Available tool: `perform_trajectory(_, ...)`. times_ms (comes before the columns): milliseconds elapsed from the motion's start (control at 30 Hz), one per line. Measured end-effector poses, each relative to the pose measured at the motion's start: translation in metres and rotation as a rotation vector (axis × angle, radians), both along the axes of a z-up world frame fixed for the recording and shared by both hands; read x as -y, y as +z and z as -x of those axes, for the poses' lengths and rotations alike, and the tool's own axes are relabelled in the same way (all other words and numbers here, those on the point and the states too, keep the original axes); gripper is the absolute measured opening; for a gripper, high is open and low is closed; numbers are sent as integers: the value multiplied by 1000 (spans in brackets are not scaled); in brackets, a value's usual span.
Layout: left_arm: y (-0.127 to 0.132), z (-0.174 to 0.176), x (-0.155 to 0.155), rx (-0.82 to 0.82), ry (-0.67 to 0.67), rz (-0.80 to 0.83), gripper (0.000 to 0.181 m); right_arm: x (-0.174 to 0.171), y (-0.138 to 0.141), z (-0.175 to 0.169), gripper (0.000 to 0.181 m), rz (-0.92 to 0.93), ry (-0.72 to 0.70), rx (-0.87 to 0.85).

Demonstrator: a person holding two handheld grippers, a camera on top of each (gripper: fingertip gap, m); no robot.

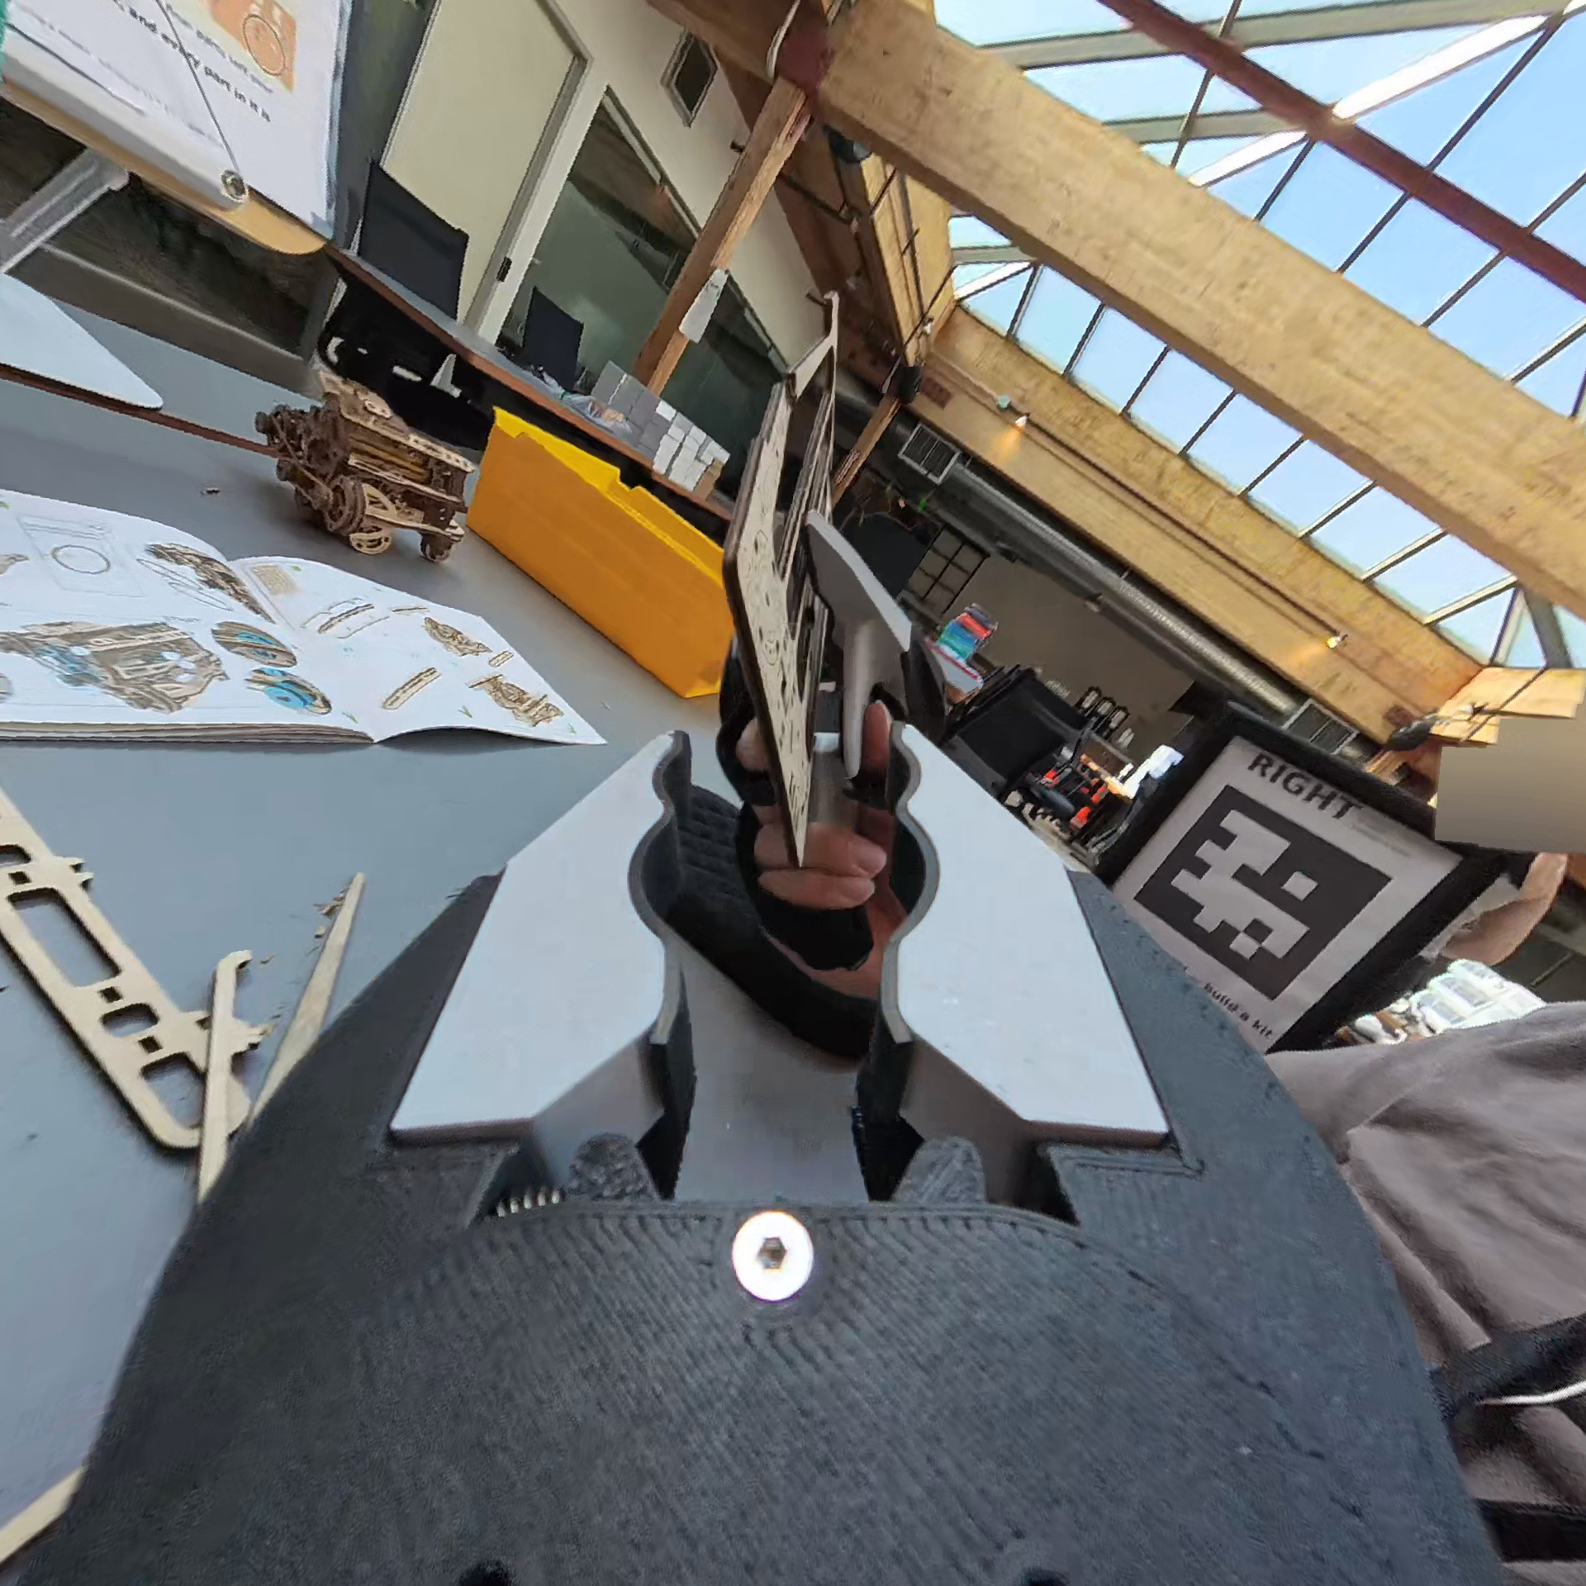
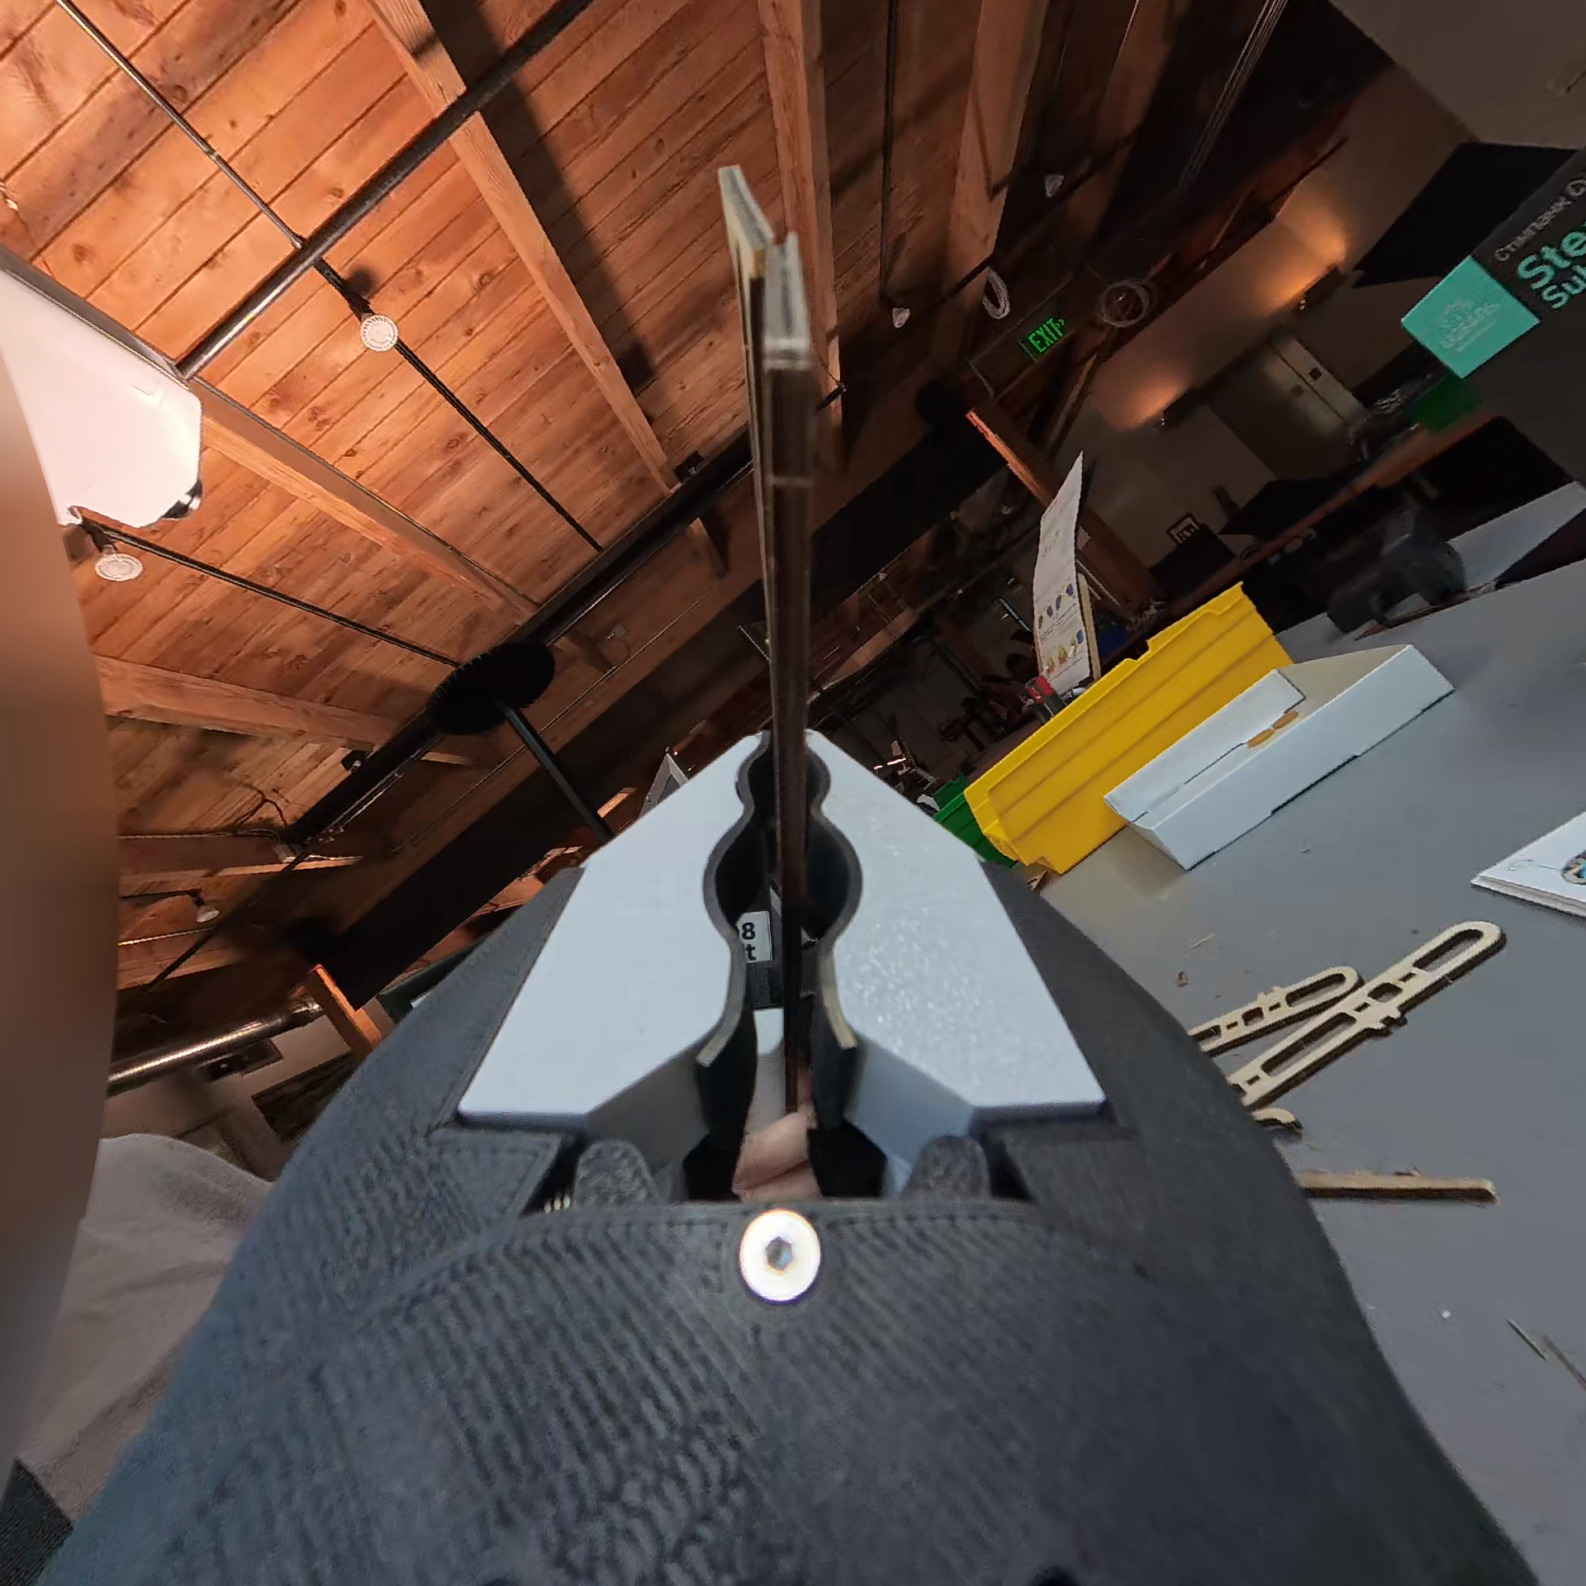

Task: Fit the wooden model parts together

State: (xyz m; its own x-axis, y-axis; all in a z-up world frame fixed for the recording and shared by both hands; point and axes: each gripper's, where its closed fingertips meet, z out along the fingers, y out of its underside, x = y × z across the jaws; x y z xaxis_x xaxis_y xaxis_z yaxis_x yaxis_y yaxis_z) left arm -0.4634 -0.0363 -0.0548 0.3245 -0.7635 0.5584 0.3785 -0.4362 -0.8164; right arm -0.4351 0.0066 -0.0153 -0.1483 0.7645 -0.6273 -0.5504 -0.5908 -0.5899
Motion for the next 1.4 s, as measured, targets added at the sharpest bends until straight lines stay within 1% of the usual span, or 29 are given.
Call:
perform_trajectory(33,5,-3,-1,54,-15,-5,35,1,2,4,0,-12,5,-6)
perform_trajectory(100,4,-5,-8,69,-12,-6,14,1,3,8,0,-32,9,-5)
perform_trajectory(133,5,-6,-9,72,-17,-28,0,1,1,10,0,-43,17,6)
perform_trajectory(200,7,-5,-10,76,-44,-50,0,1,0,10,0,-68,20,27)
perform_trajectory(233,8,-4,-11,63,-59,-47,0,0,-4,9,8,-75,13,63)
perform_trajectory(267,8,-2,-13,39,-72,-41,0,-3,-8,7,26,-80,-8,113)
perform_trajectory(300,8,2,-14,8,-92,-31,0,-6,-12,1,37,-88,-41,159)
perform_trajectory(333,8,7,-14,-32,-122,-15,0,-10,-15,-8,42,-101,-83,203)
perform_trajectory(367,8,12,-14,-87,-158,5,0,-16,-19,-18,45,-105,-136,261)
perform_trajectory(433,6,24,-15,-238,-206,30,0,-29,-25,-42,60,-144,-235,382)
perform_trajectory(500,3,39,-21,-423,-192,13,0,-38,-22,-64,60,-265,-316,507)
perform_trajectory(533,4,45,-23,-495,-183,2,0,-39,-19,-69,59,-326,-316,569)
perform_trajectory(633,5,51,-17,-673,-246,-8,0,-34,-4,-72,58,-494,-274,698)
perform_trajectory(733,2,64,-21,-862,-255,-43,0,-33,-2,-66,55,-579,-197,789)
perform_trajectory(767,4,69,-24,-903,-257,-63,0,-33,-2,-62,54,-591,-169,791)
perform_trajectory(833,13,72,-17,-921,-324,-147,0,-29,-5,-48,53,-607,-90,772)
perform_trajectory(900,20,80,-18,-965,-320,-238,0,-21,-8,-34,54,-617,16,723)
perform_trajectory(933,24,83,-19,-974,-308,-275,0,-18,-9,-28,54,-602,62,685)
perform_trajectory(1000,36,86,-18,-937,-295,-321,0,-11,-11,-17,56,-562,147,615)
perform_trajectory(1100,51,89,-12,-853,-288,-374,0,-10,-18,-2,56,-571,155,584)
perform_trajectory(1167,57,90,-5,-806,-306,-418,0,-3,-16,11,54,-610,164,567)
perform_trajectory(1200,59,90,-1,-779,-319,-443,0,-2,-14,18,50,-630,149,568)
perform_trajectory(1233,62,91,2,-754,-323,-465,0,0,-11,23,38,-658,135,577)
perform_trajectory(1267,65,93,3,-731,-313,-484,0,7,-8,28,18,-704,151,575)
perform_trajectory(1300,68,96,2,-708,-296,-496,0,14,-5,31,2,-749,172,576)
perform_trajectory(1367,73,105,0,-646,-270,-479,2,21,3,37,0,-827,138,580)
perform_trajectory(1400,74,111,-1,-613,-270,-443,10,24,7,40,0,-873,111,594)
